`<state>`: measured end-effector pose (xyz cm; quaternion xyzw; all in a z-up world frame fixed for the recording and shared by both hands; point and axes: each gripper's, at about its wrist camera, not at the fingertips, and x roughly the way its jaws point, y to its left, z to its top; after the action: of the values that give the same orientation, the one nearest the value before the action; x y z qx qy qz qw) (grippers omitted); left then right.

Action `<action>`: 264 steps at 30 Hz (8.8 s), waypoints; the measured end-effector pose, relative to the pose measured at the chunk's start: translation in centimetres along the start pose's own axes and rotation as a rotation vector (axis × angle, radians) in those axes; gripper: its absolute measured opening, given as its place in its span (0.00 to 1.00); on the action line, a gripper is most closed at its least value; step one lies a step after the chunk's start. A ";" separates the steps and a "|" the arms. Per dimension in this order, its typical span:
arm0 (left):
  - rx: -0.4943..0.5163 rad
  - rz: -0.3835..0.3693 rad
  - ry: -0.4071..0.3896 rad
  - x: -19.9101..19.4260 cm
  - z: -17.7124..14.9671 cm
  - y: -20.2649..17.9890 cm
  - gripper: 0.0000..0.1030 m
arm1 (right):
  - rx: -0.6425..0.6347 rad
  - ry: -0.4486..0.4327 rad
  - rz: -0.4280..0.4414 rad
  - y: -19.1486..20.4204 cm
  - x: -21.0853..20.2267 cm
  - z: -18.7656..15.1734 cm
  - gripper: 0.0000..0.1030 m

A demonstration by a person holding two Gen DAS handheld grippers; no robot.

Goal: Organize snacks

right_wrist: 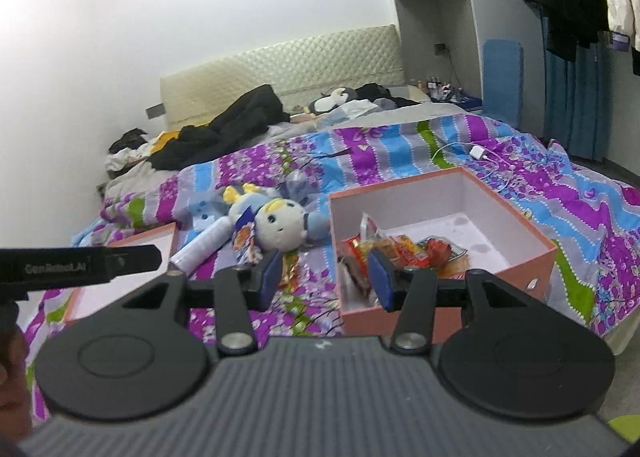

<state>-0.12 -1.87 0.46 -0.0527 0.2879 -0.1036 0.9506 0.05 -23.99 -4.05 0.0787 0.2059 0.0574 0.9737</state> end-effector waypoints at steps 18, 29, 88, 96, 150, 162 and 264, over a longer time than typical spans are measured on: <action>-0.123 0.081 0.066 -1.0 -6.5 6.4 0.48 | -0.047 0.098 0.107 3.9 1.1 -6.6 0.48; -0.204 0.104 0.102 4.1 -8.5 11.1 0.55 | -0.135 0.160 0.139 5.8 6.7 -8.7 0.48; -0.594 -0.257 0.151 45.0 -0.3 25.3 0.85 | -0.367 0.248 0.100 9.0 41.6 -9.8 0.82; -0.617 -0.256 0.152 46.4 -0.9 25.8 0.82 | -0.340 0.270 0.144 8.7 41.8 -9.7 0.73; -0.234 0.043 0.206 10.3 -3.7 12.6 0.57 | -0.131 0.108 0.172 7.3 9.3 -2.5 0.08; -0.220 -0.028 0.226 5.2 -5.1 7.8 0.56 | -0.114 0.071 0.099 5.2 1.8 -2.9 0.08; 0.101 -0.192 0.001 4.1 9.9 -6.3 0.73 | 0.082 -0.127 -0.152 -6.8 -1.2 7.6 0.48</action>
<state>7.66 -8.52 7.51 -0.0318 0.2763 -0.2085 0.9376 2.63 -31.84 2.03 0.1062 0.1511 -0.0300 0.9823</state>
